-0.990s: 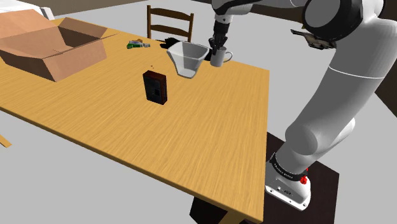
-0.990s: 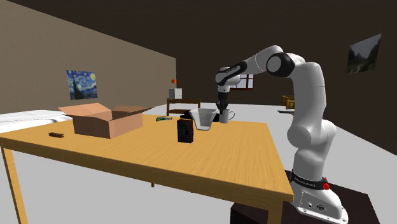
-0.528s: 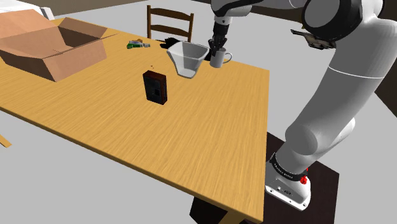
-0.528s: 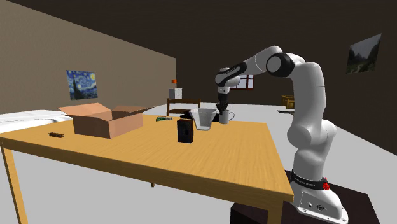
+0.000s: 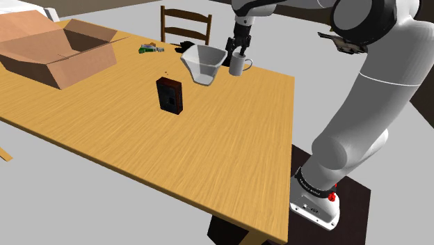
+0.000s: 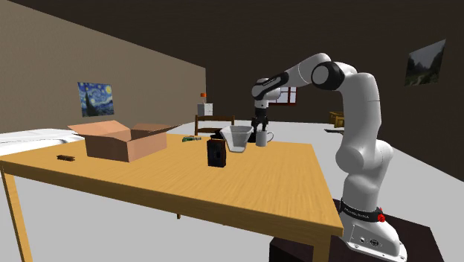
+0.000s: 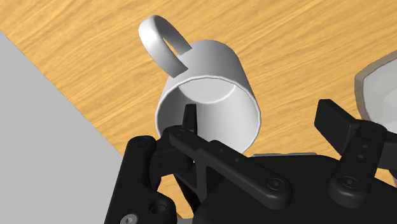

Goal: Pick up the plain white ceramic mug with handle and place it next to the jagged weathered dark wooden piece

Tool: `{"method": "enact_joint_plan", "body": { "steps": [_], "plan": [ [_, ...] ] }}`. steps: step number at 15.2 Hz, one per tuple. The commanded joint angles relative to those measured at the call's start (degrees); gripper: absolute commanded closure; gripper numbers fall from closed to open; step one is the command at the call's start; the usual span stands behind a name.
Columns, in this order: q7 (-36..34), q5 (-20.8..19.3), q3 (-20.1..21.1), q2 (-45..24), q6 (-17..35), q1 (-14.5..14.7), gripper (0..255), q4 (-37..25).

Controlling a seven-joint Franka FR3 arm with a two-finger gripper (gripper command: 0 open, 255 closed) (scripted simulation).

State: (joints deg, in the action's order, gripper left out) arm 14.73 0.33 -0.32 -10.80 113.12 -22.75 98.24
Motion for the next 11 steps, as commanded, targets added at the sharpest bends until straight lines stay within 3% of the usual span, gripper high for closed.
{"method": "enact_joint_plan", "body": {
  "steps": [1,3,11],
  "plan": [
    [-0.1,0.0,0.08,0.66,-2.8,0.1,0,-2.03],
    [-0.11,0.0,0.08,1.17,-6.06,0.1,0,-4.78],
    [-0.11,0.0,0.08,1.17,-6.06,0.1,0,-4.78]
  ]
}}
